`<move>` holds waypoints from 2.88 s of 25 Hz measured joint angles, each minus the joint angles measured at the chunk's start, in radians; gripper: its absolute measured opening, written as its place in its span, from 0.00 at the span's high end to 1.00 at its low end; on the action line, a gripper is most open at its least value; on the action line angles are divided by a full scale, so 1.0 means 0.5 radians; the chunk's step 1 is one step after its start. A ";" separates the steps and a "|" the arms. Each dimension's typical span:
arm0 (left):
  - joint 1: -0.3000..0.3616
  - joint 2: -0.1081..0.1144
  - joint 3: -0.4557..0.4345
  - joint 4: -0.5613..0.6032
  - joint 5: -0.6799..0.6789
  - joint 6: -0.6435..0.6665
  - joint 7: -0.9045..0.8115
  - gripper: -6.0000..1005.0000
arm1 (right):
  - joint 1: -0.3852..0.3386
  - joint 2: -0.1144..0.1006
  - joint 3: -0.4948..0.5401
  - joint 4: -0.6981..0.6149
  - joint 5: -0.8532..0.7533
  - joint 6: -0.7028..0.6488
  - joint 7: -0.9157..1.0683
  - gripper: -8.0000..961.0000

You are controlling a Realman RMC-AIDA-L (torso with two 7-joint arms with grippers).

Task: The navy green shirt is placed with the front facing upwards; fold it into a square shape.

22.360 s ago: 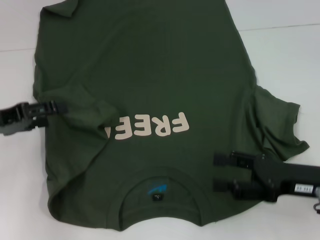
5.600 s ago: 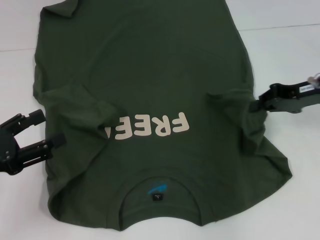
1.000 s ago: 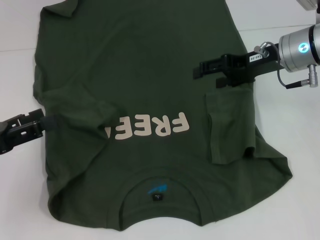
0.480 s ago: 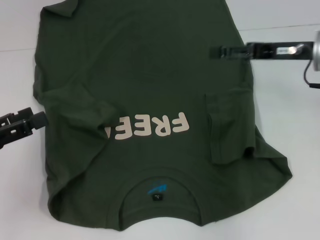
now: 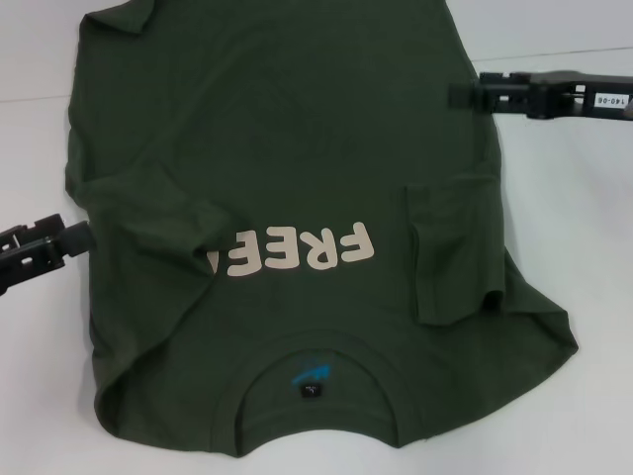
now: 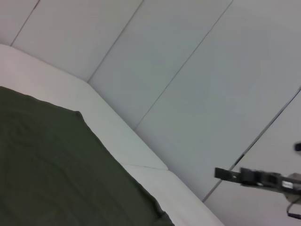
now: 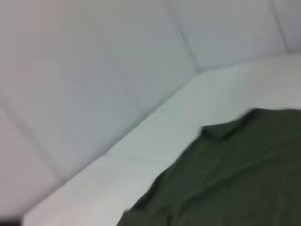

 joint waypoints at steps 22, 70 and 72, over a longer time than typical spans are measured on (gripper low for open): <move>0.009 0.084 0.005 -0.038 0.769 0.162 -0.787 0.07 | -0.260 0.069 0.148 -0.494 -0.270 -0.406 0.198 0.02; -0.235 0.129 0.014 0.469 1.057 -0.254 -1.150 0.07 | -0.244 0.072 0.225 -0.476 -0.259 -0.406 0.221 0.02; -0.242 0.129 0.014 0.475 1.057 -0.256 -1.150 0.07 | -0.244 0.072 0.225 -0.476 -0.261 -0.406 0.221 0.02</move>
